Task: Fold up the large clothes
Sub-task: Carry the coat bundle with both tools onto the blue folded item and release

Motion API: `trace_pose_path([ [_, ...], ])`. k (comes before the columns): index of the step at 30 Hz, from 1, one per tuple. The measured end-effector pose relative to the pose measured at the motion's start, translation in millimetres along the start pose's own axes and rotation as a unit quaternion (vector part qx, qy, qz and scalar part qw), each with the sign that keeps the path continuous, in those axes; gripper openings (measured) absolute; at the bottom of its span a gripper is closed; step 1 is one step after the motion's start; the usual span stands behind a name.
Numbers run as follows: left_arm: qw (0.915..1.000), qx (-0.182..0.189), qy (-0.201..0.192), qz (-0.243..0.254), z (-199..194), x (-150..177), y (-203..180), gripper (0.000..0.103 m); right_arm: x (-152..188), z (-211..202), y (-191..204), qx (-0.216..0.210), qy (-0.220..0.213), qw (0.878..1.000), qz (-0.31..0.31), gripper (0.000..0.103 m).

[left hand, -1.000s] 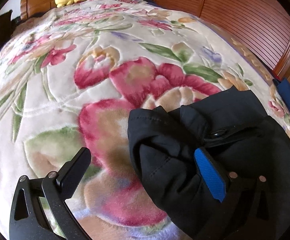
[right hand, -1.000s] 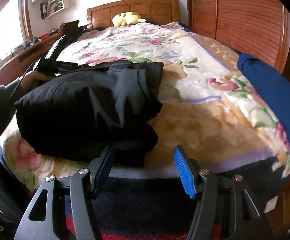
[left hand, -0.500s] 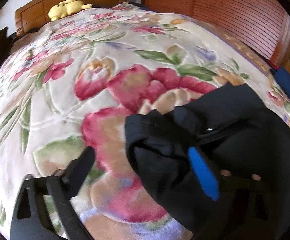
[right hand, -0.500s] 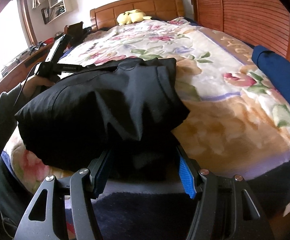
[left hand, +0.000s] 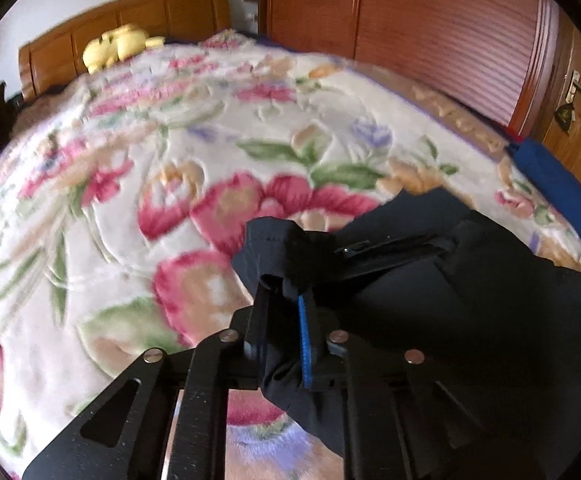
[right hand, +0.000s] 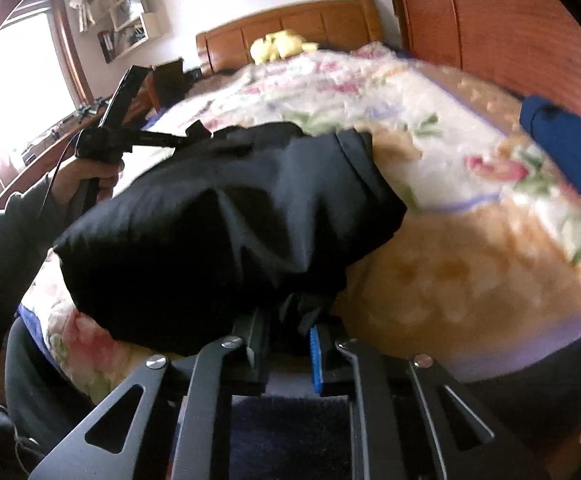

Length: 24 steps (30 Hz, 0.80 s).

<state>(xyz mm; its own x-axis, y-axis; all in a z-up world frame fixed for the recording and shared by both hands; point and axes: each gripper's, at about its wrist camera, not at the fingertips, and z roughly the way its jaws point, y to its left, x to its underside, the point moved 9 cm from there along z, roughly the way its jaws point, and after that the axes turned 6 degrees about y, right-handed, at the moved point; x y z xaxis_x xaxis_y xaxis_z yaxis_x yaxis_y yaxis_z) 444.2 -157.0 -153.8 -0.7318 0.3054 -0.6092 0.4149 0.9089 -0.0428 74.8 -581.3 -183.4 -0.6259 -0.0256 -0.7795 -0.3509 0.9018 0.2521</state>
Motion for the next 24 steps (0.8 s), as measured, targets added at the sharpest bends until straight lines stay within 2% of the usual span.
trace_pose_path([
  [4,0.999,-0.011,-0.042,0.008,-39,-22,-12,0.01,-26,-20,-10,0.017,-0.043,0.999,-0.011,0.01],
  [8,0.9972,-0.024,-0.069,0.019,-69,-47,-29,0.008,-52,-48,-27,0.036,-0.08,0.996,-0.024,0.01],
  [13,0.9946,-0.023,-0.097,0.029,-96,-85,-63,0.008,-85,-93,-59,0.069,-0.122,0.989,-0.042,0.009],
  [20,0.9878,-0.015,-0.142,0.063,-130,-157,-143,0.008,-126,-167,-113,0.142,-0.165,0.974,-0.069,0.008],
  [24,0.9825,0.008,-0.165,0.086,-143,-203,-207,0.008,-136,-215,-156,0.194,-0.185,0.962,-0.06,0.008],
])
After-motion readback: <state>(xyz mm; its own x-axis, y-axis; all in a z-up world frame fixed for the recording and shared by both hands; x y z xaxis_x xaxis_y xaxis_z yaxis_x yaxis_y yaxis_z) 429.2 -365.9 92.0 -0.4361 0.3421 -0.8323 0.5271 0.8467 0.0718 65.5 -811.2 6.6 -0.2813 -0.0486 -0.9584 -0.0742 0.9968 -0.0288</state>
